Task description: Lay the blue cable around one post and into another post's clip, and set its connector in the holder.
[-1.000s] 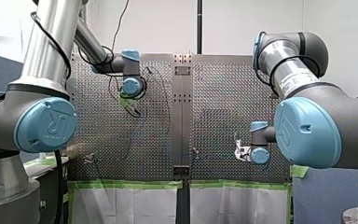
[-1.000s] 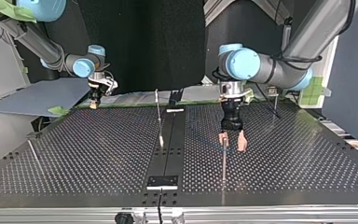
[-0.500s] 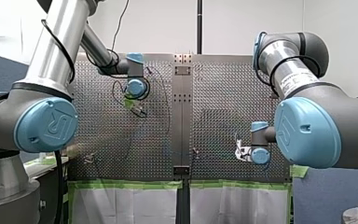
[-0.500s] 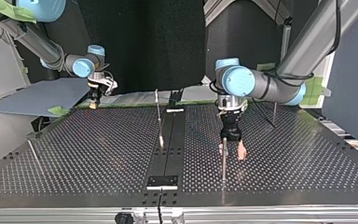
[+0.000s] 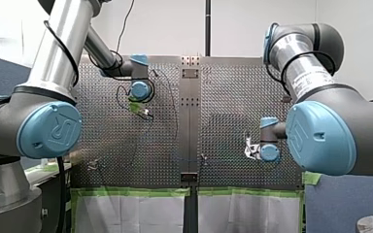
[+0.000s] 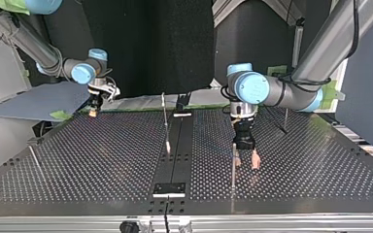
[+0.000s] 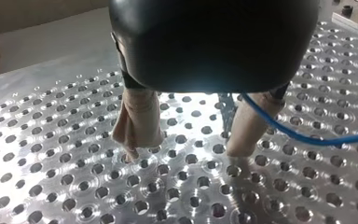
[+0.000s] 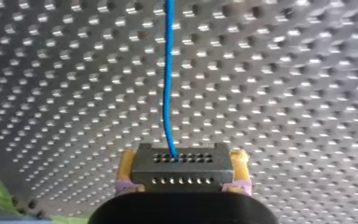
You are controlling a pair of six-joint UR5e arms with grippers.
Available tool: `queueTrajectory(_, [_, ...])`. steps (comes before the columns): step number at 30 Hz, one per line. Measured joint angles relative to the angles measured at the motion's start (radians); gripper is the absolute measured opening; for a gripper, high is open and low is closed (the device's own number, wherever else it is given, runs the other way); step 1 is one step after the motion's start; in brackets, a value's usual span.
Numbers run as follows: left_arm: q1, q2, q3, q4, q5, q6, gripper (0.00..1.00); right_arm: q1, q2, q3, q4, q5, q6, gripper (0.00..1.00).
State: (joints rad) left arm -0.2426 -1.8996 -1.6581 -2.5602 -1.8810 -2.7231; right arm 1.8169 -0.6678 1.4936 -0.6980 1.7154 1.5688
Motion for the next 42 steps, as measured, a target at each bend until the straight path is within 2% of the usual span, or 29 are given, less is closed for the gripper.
queueTrajectory(3, [-0.001,0.000,0.000,0.000,0.002,0.003,1.00,0.010,-0.029,0.000,0.024,0.002,0.012,0.00])
queueTrajectory(8, [-0.001,0.000,0.000,0.001,0.005,0.005,1.00,0.029,-0.069,0.000,0.062,0.018,0.018,0.00])
queueTrajectory(14, [-0.002,0.000,0.000,0.003,0.010,0.016,1.00,0.037,-0.120,0.003,0.113,0.027,0.009,0.00])
queueTrajectory(20, [-0.001,0.000,0.000,0.003,0.011,0.030,1.00,0.038,-0.174,0.012,0.166,0.023,0.004,0.00])
queueTrajectory(23, [0.000,0.000,0.000,0.003,0.011,0.033,1.00,0.037,-0.197,0.018,0.190,0.024,-0.006,0.00])
queueTrajectory(26, [0.000,0.000,0.000,0.002,0.011,0.035,1.00,0.032,-0.222,0.033,0.214,0.021,-0.015,0.00])
queueTrajectory(30, [0.000,0.000,0.000,0.002,0.011,0.038,1.00,0.021,-0.258,0.066,0.241,0.016,-0.015,0.00])
queueTrajectory(38, [0.001,0.000,0.001,0.003,0.016,0.039,1.00,-0.017,-0.334,0.142,0.191,0.002,-0.005,0.00])
queueTrajectory(42, [0.002,0.000,0.002,0.003,0.018,0.039,1.00,-0.050,-0.372,0.170,0.198,-0.023,0.006,0.00])
